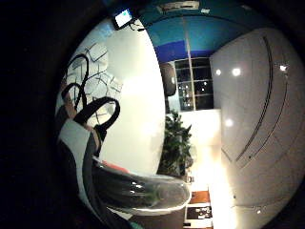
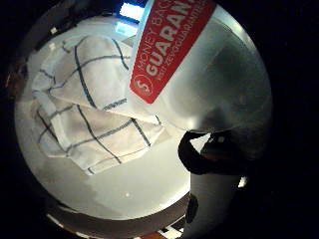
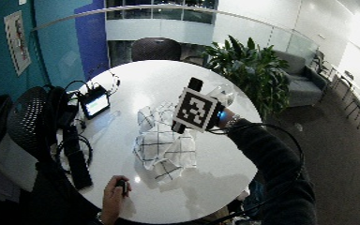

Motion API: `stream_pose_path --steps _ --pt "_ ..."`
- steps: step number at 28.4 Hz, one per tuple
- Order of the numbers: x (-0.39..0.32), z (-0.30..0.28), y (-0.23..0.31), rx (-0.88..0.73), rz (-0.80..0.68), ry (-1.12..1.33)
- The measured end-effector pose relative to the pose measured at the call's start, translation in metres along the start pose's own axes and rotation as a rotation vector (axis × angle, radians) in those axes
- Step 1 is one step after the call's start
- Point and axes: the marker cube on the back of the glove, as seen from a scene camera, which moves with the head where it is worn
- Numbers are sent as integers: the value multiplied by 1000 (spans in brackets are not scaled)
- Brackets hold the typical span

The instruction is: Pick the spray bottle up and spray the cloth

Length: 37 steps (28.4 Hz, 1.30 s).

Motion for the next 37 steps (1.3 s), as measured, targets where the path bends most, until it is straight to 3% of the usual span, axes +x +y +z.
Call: stream_pose_path --steps 9,22,31,37 --pt "30 -26 -25 156 274 -191" --pt "22 -47 -57 422 792 -974" --pt "-12 -53 -88 638 922 -1623" --pt "-47 -51 -106 698 952 -1777"
